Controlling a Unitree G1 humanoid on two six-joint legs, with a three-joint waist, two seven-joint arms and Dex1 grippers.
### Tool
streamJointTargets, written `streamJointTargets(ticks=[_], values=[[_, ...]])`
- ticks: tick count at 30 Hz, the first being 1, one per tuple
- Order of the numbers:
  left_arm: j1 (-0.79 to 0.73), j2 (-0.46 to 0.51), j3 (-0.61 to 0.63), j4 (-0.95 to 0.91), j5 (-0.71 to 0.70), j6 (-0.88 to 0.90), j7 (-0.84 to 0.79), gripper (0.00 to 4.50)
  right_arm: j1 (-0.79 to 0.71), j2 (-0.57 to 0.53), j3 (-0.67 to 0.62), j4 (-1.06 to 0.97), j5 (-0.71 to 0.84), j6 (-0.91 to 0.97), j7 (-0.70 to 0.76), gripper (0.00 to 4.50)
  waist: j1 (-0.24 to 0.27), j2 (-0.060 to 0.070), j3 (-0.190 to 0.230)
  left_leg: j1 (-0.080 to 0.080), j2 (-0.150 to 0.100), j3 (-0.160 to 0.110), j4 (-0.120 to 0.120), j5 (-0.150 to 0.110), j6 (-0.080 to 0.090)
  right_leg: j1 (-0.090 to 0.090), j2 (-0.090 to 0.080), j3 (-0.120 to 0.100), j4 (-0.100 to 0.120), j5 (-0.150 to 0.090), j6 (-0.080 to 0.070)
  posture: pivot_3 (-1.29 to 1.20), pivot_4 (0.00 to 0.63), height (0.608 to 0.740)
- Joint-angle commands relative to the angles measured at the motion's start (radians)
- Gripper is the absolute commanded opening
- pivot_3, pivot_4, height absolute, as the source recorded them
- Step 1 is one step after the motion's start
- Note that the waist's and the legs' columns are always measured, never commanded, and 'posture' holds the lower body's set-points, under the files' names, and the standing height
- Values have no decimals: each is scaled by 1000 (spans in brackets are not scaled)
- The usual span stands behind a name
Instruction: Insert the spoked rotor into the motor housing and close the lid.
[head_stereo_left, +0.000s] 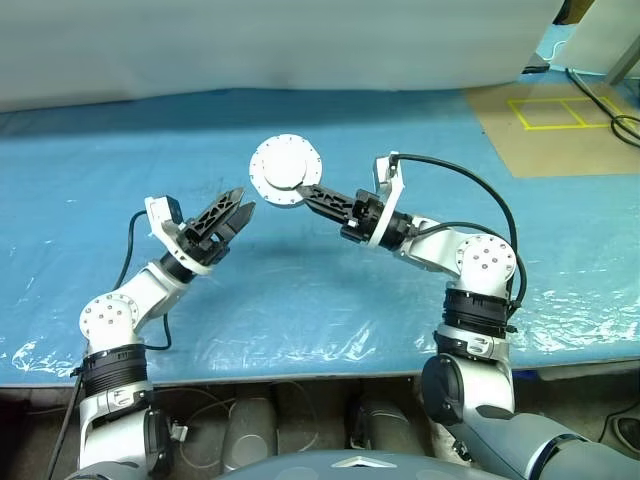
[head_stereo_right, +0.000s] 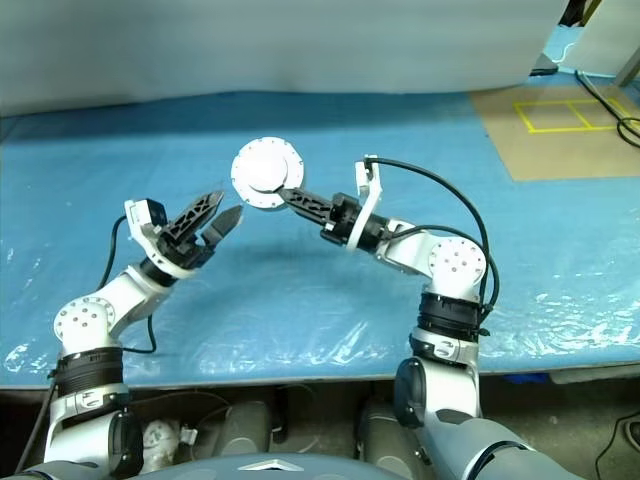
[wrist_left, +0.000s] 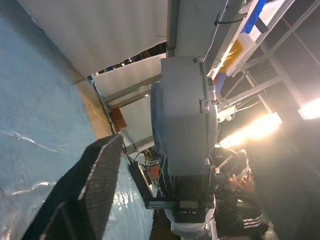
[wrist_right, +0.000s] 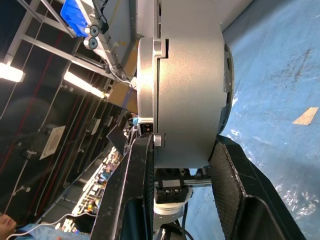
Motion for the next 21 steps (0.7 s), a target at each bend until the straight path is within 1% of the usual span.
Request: streamJointTargets(ticks=[1, 5, 7, 10, 15, 21], values=[[-28, -18, -6, -40, -37, -5, 11, 4468, -20, 4, 9, -67, 86, -5, -1, 1191, 0, 0, 0, 0, 0, 0, 0, 0, 0, 0, 0, 0, 0, 0, 0, 0, 150, 740], [-76, -59, -30, -39, 27, -84, 31, 4468, -15, -5, 19, -69, 104, -10, -14, 1191, 1, 0, 0, 0, -1, -1, 2, 0, 0, 2, 0, 0, -1, 1, 2, 0, 150, 740], [-99, -77, -37, -34, 13, -82, 37, 4468, -11, -9, 27, -75, 108, -12, -19, 1191, 1, 0, 0, 0, -1, -2, 3, 0, 0, 3, 0, 0, -1, 2, 3, 0, 150, 740], [-120, -104, -68, -28, 28, -85, 23, 4468, -6, -13, 34, -77, 117, -18, -27, 1191, 1, 0, 0, 0, -1, -2, 4, 0, 0, 4, 0, 0, -1, 2, 4, 0, 150, 740], [-155, -128, -120, 11, 82, -105, -17, 4468, -4, -20, 44, -76, 128, -28, -35, 1191, 0, 0, 0, 0, -1, -3, 4, 0, 0, 4, 0, 0, -1, 2, 4, 0, 150, 740], [-211, -156, -127, 77, 127, -142, -23, 4468, 1, -21, 53, -77, 138, -38, -45, 1191, 1, 0, 0, 0, -1, -4, 6, 0, 0, 5, 0, -1, 0, 3, 5, 0, 150, 740]])
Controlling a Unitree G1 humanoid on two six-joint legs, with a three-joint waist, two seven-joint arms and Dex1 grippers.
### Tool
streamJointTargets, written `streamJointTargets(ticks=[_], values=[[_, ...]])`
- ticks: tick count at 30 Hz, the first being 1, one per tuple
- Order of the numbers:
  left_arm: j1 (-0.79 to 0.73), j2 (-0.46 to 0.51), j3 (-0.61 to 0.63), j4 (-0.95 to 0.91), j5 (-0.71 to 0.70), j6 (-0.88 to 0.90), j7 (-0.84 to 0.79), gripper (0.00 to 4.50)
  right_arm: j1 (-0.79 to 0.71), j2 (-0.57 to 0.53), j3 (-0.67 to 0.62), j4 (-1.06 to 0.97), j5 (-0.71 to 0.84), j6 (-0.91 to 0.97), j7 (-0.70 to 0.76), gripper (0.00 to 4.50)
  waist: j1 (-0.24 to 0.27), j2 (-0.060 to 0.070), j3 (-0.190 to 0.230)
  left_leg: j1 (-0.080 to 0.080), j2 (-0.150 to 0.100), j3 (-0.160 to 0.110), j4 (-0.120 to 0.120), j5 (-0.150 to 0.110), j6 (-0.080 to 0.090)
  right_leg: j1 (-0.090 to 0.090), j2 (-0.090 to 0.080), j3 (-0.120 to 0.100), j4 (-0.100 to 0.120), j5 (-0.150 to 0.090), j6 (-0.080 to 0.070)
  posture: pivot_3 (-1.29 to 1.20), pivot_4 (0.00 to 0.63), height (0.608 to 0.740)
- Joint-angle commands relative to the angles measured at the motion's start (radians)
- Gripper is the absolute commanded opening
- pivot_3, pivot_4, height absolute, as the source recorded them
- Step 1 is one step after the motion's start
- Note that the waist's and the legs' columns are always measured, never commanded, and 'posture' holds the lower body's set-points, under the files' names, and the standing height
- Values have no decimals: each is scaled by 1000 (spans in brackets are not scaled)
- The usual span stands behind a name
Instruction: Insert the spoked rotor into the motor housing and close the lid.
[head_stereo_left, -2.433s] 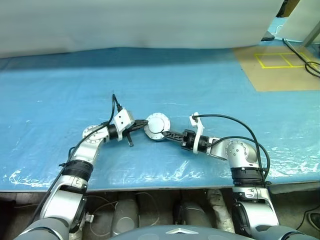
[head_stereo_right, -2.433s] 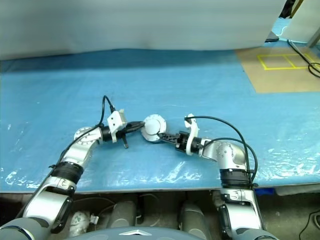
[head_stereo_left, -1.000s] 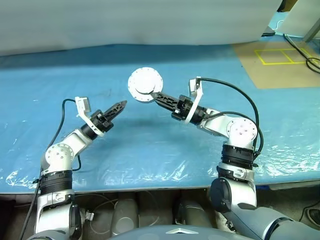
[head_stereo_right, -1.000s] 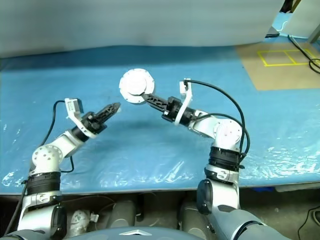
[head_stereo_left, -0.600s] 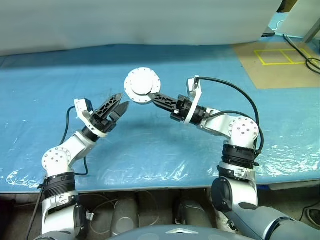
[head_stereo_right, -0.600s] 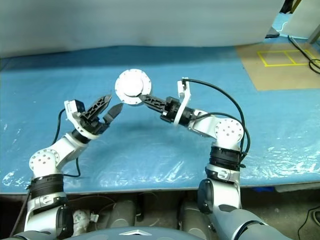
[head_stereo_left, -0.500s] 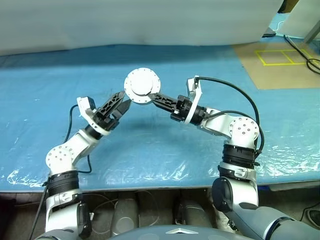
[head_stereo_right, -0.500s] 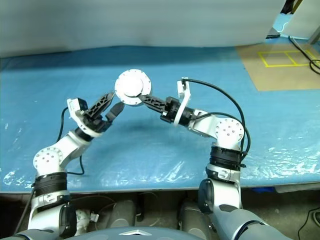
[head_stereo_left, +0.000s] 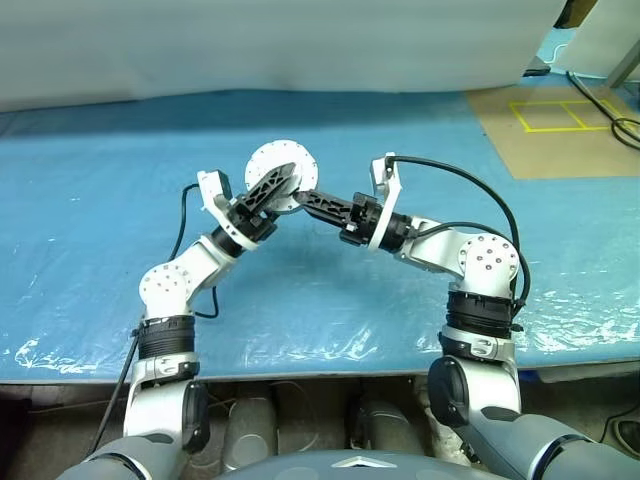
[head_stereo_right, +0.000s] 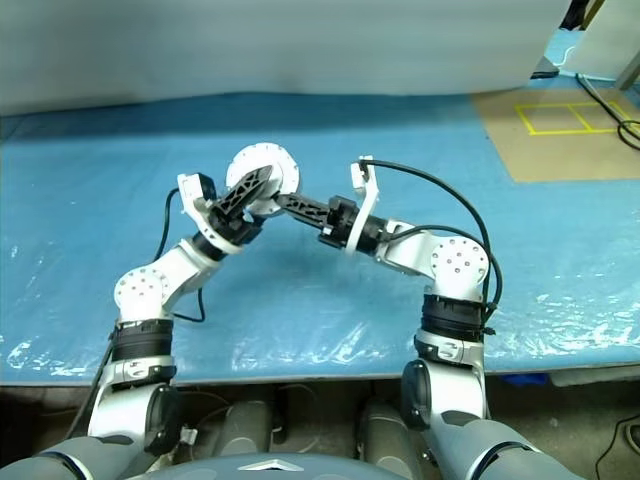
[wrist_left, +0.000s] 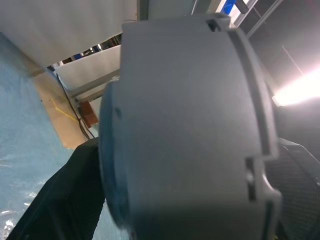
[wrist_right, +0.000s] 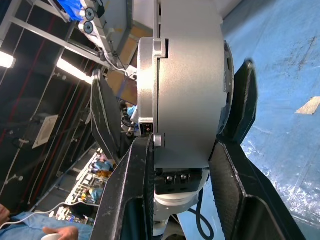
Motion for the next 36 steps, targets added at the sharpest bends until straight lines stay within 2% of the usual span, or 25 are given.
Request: streamJointTargets(ticks=[1, 3, 6, 10, 12, 13, 16, 19, 22, 27, 29, 32, 36], values=[[-22, -10, 11, 15, 20, -32, 1, 4468, -10, 9, 3, -59, 77, -24, 10, 1191, -1, 0, 0, 0, 0, 0, 0, 0, 0, 0, 0, 0, 0, 0, 0, 0, 150, 740], [-22, -20, 29, 29, 29, -59, 26, 4468, -7, 9, 4, -60, 81, -26, 4, 1191, -1, 0, 0, 0, 0, 0, 0, 0, 0, 0, 0, 0, 0, 0, 0, 0, 150, 740], [-26, -33, 57, 60, 35, -91, 51, 3910, -5, 7, 6, -56, 86, -28, -3, 1191, 1, 0, 0, 0, 0, 0, 0, 0, 0, 0, 0, 0, 0, 0, 0, 0, 150, 740], [0, -43, 21, 21, 79, -96, 60, 2664, -2, 9, 13, -53, 98, -37, -18, 1191, 1, 0, 0, -1, 0, -1, 1, 0, 0, 0, 0, -1, 0, 0, 0, 0, 150, 740], [10, -54, 28, 5, 50, -83, 45, 2664, -3, 9, 16, -47, 93, -40, -23, 1191, 0, 0, 0, -1, 0, -1, 2, 0, 0, 0, 0, -1, 0, 0, 0, 0, 150, 740], [14, -56, 32, -4, 36, -76, 37, 2514, -4, 9, 19, -47, 79, -48, -27, 1191, -1, 0, 0, -1, 0, -1, 2, 0, 0, 0, 0, -1, 1, 0, 0, 0, 150, 740], [14, -53, 20, -2, 79, -98, 74, 2507, -8, 7, 34, -59, 24, -93, -32, 1191, -1, 0, 0, -1, 0, -1, 2, 0, 0, 0, 0, -1, 1, 0, 0, 0, 150, 740], [20, -54, 42, -18, 13, -70, 41, 2507, -6, 9, 41, -67, -3, -139, -33, 1191, -1, 0, 0, -1, 0, -2, 3, 0, 0, 0, 0, -1, 1, 0, 0, 0, 150, 740], [13, -44, 26, -12, 66, -97, 69, 2506, -2, 0, 62, -74, -22, -167, -2, 1191, 0, 0, 0, -1, 0, -2, 3, 0, 0, 1, 0, -1, 1, 0, 0, 0, 150, 740], [-24, -48, 54, 19, 70, -137, 99, 2476, -6, -8, 64, -60, 8, -162, 7, 2781, 1, 0, 0, -2, 0, -3, 5, 0, 0, 1, 0, -1, 1, 1, 1, 0, 150, 740], [-39, -47, 76, 24, 33, -119, 101, 2476, -10, -7, 58, -42, 31, -151, -1, 2781, 1, 0, 0, -3, 0, -4, 6, 0, 0, 1, 0, -1, 1, 1, 2, 0, 150, 740], [-52, -46, 89, 27, 56, -162, 116, 2476, -11, -9, 58, -34, 41, -146, -1, 2781, 1, 0, 0, -3, 0, -4, 7, 0, 0, 1, 0, -1, 1, 1, 2, 0, 150, 740], [-76, 0, 140, 49, 158, -329, 147, 2476, -9, -27, 63, -31, 23, -152, -10, 2781, -7, 0, 0, -3, 0, -5, 8, 0, 0, 1, 1, -1, 2, 1, 2, 0, 150, 740]])
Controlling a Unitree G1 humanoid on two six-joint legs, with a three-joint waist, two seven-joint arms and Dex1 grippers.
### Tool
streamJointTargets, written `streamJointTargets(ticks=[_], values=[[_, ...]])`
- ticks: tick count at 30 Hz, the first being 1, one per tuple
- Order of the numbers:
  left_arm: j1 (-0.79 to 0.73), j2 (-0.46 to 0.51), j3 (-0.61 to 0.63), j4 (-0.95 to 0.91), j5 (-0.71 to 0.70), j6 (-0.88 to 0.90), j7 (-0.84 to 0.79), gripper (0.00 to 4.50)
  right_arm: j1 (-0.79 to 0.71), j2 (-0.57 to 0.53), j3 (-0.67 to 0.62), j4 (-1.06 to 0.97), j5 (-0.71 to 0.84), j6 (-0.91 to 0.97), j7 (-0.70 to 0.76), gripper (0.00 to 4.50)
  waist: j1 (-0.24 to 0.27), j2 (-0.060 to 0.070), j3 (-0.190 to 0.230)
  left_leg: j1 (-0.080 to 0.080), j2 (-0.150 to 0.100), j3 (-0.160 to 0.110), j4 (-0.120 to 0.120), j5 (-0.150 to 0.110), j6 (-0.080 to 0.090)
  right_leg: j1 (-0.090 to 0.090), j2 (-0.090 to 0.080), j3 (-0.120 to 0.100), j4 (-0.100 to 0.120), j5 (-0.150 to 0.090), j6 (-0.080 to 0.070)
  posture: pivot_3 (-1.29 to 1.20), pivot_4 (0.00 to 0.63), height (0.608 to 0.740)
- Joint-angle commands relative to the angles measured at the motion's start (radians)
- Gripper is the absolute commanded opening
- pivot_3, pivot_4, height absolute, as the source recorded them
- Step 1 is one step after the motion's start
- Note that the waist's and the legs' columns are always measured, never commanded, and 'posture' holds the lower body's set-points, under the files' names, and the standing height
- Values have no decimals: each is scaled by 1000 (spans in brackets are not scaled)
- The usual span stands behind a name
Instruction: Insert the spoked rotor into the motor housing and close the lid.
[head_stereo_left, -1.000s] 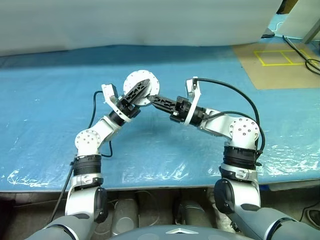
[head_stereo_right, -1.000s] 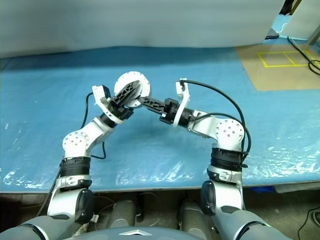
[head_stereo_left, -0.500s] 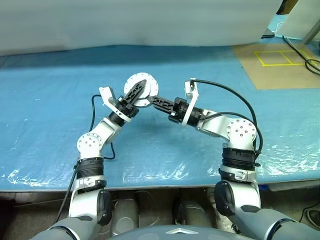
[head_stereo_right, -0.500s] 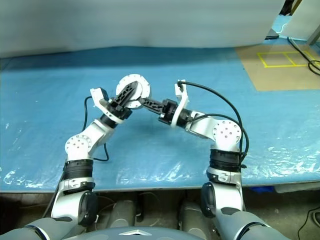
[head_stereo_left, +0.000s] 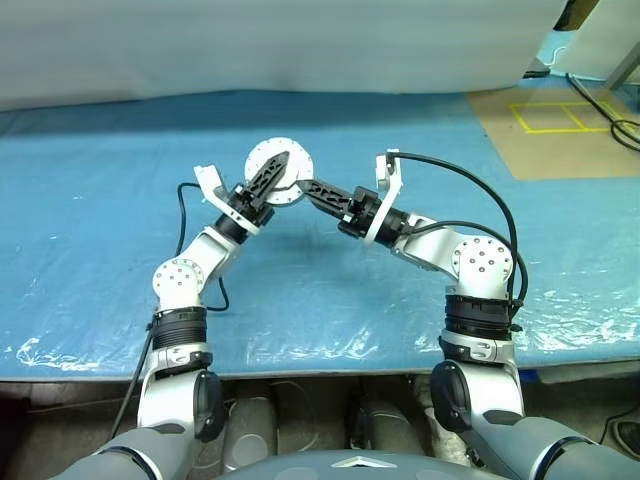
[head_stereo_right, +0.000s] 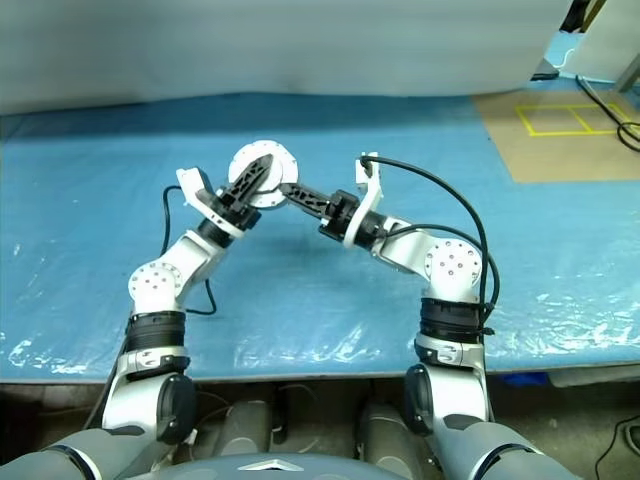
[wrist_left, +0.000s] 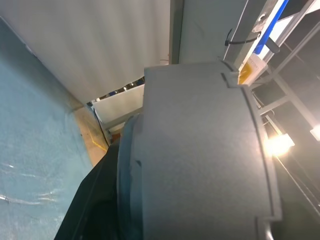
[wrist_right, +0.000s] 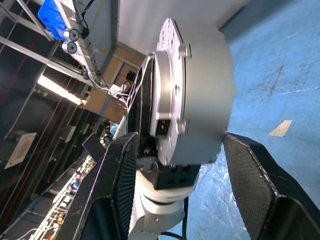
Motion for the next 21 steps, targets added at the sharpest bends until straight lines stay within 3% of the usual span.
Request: streamJointTargets(ticks=[1, 4, 9, 21], values=[[-37, 69, 65, 16, 119, -195, 11, 2476, -25, -12, 0, -33, 28, -9, 10, 2781, -1, 0, 0, 0, 1, 0, 0, 0, 0, 0, 1, 0, 0, 0, 0, 0, 150, 740], [-54, 152, 67, 149, 277, -377, 1, 2476, -18, -28, 7, -35, 0, -29, 10, 2781, -1, 0, 0, 0, 2, -1, 0, 0, 0, 0, 2, 0, 0, 0, 0, 0, 150, 740], [-109, 227, 107, 335, 376, -534, -16, 2476, -14, -44, 25, -34, -34, -54, 27, 2781, 14, 0, 0, -3, 0, -4, 1, 0, 0, 0, 1, -2, -1, 0, 1, 0, 150, 740], [-219, 248, 110, 727, 538, -678, -24, 2476, -11, -61, 76, -41, -107, -75, 64, 2781, 31, -1, 0, -6, -1, -9, 6, 0, 0, 1, -1, -5, 0, 1, 2, 0, 150, 740]])
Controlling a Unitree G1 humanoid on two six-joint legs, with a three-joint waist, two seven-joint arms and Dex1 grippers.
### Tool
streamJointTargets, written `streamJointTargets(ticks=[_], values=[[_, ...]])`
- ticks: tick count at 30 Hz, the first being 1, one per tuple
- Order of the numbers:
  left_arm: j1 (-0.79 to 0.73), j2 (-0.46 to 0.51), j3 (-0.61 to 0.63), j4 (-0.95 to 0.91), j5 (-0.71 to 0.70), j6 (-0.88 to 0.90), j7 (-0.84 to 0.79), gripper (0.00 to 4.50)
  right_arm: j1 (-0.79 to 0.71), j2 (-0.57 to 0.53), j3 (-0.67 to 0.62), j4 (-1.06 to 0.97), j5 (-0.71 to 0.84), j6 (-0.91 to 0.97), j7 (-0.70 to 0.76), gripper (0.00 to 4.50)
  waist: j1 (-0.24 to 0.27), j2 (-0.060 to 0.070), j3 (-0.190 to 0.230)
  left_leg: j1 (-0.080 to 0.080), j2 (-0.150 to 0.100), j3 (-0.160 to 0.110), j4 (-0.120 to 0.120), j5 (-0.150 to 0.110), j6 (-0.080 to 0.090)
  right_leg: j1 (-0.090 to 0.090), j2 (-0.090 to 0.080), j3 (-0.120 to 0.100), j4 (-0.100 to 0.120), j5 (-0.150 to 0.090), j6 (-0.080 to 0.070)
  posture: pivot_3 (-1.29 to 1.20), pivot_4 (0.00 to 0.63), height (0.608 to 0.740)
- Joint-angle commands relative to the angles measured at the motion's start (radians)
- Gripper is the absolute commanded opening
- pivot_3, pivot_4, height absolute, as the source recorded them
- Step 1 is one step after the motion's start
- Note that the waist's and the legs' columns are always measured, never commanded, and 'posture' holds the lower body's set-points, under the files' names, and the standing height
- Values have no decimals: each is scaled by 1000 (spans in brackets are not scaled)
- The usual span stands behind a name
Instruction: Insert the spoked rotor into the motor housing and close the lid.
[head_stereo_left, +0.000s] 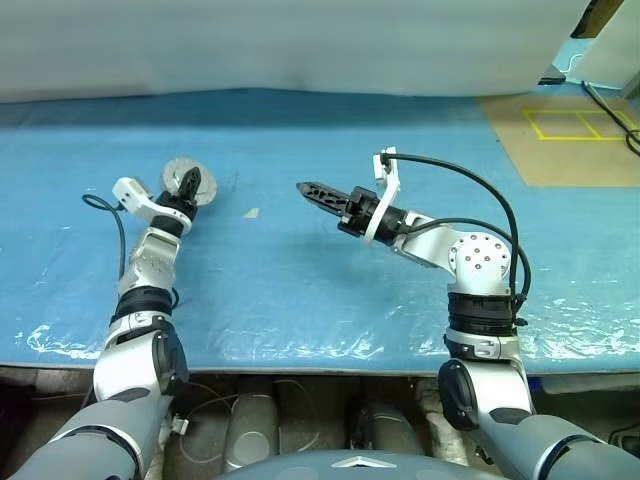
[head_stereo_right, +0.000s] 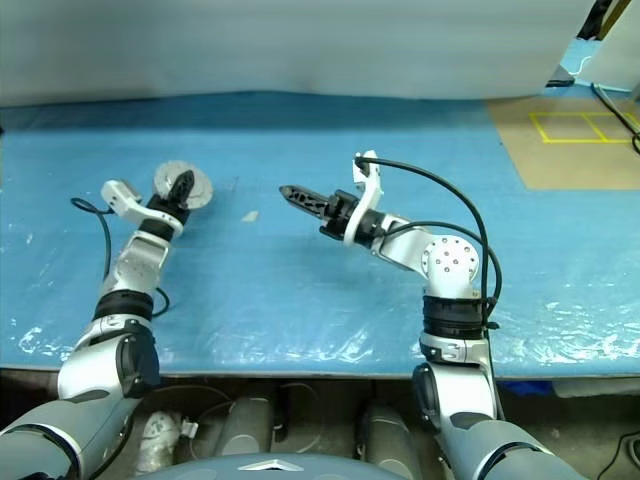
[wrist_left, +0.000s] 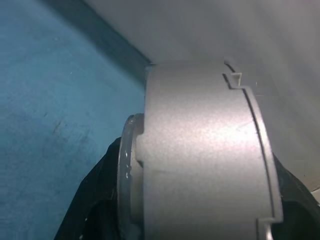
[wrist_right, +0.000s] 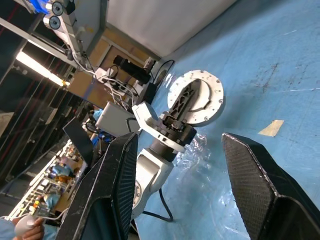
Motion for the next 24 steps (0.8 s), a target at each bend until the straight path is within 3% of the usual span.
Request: streamJointTargets(ticks=[1, 2, 8, 12, 19, 24], values=[[-55, 25, 7, 54, 31, -47, -20, 2476, -3, -4, 2, -42, -4, -12, 10, 2781, 0, 0, 0, 0, 0, 0, 0, 0, 0, 0, 0, 0, 0, 0, 0, 0, 150, 740], [-59, 31, 12, 75, 37, -49, -19, 2476, 0, -3, 2, -45, -6, -12, 9, 2781, 0, 0, 0, 0, 0, 0, 0, 0, 0, 0, 0, 0, 0, 0, 0, 0, 150, 740], [-60, 77, 33, 147, 68, -73, -2, 4399, 16, -3, 5, -59, -19, -15, 4, 2810, -2, 0, 0, 0, 0, 0, 0, 0, 0, -1, 0, 0, 0, 0, 0, 0, 150, 740], [-50, 135, 22, 182, 126, -130, 43, 4457, 17, 3, 11, -57, -29, -20, 12, 2810, -2, 0, 0, 0, 0, -1, 0, 0, 0, 0, 0, 0, 0, 0, 0, 0, 150, 740], [-50, 264, 105, 208, 104, -184, 49, 4457, 15, 8, 15, -50, -48, -25, 29, 2810, -2, 0, 0, 1, 1, -1, -1, 0, 0, -1, 0, 0, 0, 0, 0, 0, 150, 740], [-31, 286, 118, 82, 47, -75, -129, 4457, 18, -28, 32, -82, -156, -149, 76, 2810, 4, 0, 0, 0, 0, -1, -1, 0, 0, 0, -1, -1, 0, 0, 0, 0, 150, 740]])
